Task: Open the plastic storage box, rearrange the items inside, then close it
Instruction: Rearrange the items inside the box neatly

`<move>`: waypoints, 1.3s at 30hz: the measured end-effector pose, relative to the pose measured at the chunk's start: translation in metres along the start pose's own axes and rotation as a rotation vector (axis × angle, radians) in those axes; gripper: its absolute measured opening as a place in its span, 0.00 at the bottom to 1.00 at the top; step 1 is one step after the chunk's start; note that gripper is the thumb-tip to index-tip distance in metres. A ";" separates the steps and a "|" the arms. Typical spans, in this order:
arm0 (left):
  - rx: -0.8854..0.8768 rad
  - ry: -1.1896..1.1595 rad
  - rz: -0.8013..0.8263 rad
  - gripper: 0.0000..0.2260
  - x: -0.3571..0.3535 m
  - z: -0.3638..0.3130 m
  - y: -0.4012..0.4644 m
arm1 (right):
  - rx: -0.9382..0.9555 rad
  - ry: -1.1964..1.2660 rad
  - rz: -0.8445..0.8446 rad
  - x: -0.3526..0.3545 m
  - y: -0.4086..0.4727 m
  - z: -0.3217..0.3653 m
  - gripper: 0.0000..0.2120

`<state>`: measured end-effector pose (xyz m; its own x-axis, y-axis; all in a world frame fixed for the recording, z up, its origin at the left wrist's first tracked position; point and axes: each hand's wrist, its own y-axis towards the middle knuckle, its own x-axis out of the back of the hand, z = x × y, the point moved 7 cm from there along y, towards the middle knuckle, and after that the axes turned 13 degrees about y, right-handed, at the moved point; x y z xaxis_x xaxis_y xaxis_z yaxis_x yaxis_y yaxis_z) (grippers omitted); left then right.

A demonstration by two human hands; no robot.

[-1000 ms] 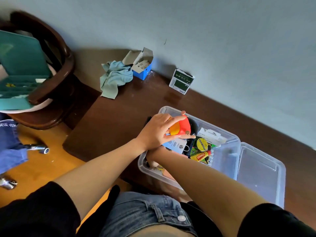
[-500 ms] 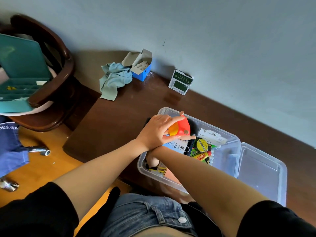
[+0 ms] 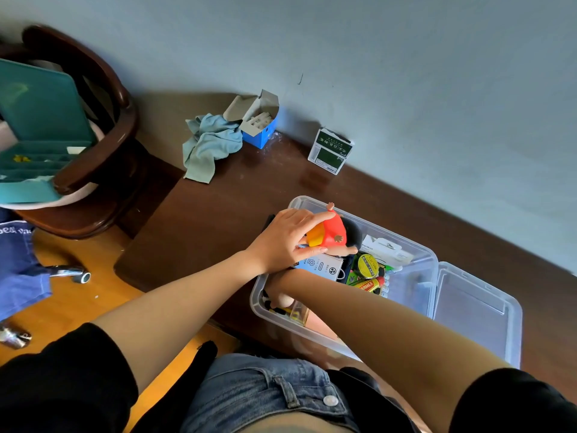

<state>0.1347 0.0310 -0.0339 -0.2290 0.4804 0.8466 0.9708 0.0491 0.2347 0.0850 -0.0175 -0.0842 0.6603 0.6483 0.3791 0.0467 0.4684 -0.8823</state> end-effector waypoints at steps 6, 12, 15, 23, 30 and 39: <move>-0.011 0.018 0.017 0.27 0.002 -0.001 0.000 | 0.053 -0.544 0.093 -0.004 -0.033 0.023 0.17; 0.040 0.084 0.007 0.26 0.001 0.001 -0.002 | 0.220 0.030 -0.227 0.022 -0.082 -0.001 0.11; 0.027 0.128 0.012 0.26 -0.001 0.000 -0.001 | 0.222 0.281 -0.297 0.025 -0.109 -0.041 0.08; 0.157 0.060 -0.075 0.25 0.004 -0.015 0.007 | -0.231 0.375 -0.459 -0.016 -0.125 -0.178 0.09; 0.204 0.118 -0.103 0.26 0.005 -0.019 0.006 | -0.332 0.144 -0.271 -0.047 -0.093 -0.190 0.13; 0.202 0.167 -0.073 0.24 0.005 -0.017 0.003 | -0.364 -0.032 -0.148 -0.057 -0.069 -0.194 0.14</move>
<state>0.1356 0.0187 -0.0206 -0.2911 0.3188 0.9020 0.9421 0.2597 0.2123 0.1893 -0.2027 -0.0993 0.6032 0.6110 0.5127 0.4060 0.3181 -0.8567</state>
